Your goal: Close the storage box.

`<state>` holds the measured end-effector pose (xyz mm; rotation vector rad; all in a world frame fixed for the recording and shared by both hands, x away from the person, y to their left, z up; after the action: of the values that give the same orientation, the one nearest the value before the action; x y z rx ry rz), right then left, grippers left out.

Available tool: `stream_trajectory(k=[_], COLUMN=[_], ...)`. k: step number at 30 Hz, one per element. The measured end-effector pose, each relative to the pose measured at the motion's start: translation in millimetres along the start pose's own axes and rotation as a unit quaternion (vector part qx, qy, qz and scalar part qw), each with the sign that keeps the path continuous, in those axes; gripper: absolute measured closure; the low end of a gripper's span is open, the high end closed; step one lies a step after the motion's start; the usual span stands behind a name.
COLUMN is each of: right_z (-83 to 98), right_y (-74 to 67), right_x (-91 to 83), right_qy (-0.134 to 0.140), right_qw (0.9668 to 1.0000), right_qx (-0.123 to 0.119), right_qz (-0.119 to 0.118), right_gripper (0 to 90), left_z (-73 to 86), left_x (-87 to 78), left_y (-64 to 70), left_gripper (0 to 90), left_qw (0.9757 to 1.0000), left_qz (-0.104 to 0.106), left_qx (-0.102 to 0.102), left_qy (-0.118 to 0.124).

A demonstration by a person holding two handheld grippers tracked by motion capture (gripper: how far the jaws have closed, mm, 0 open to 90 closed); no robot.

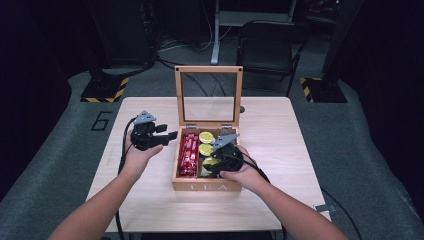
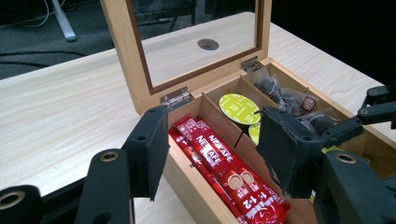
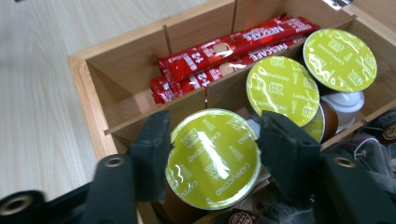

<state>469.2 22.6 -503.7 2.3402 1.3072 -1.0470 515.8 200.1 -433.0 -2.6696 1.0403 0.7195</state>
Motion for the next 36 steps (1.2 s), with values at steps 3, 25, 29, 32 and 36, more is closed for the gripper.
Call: stream_trajectory(k=[3,25,29,32,36], right_z=[1.3,7.0,6.0,4.3,4.4], right_y=[0.2,4.0,4.2,3.9,4.9], right_x=[1.6,11.3,10.4,9.8,11.7], right_qy=[-0.002,-0.025,-0.020,-0.013,-0.013], right_qw=[1.0000,0.9990,0.9989,0.9991,0.9992], right_qx=[-0.007,-0.029,-0.032,-0.031,-0.030], right_qz=[0.000,0.024,0.026,0.024,0.023], right_gripper=[35.1,34.5,27.4,24.7,23.8], left_z=[0.3,4.4,5.2,5.0,5.1], left_x=[0.5,1.9,2.1,2.4,3.0], left_y=[0.2,0.1,0.6,0.3,0.4], left_gripper=[43.2,43.2,43.2,43.2,43.2], left_qw=[1.0000,1.0000,1.0000,1.0000,1.0000], left_qz=[-0.001,0.001,0.003,0.003,0.003], left_qx=[-0.001,-0.001,-0.002,-0.004,-0.005], left_qy=[0.001,-0.002,-0.004,-0.002,-0.001])
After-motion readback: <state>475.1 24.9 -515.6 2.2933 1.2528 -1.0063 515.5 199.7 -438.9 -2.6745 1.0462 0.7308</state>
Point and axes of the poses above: each handheld gripper's, and its own axes: x roughly forward along the jaws, z roughly out of its underside, y roughly to its right, the point moved 9 cm from there along x, roughly forward along the jaws, and after that the axes turned 7 degrees about x, right-handed, at the moved point
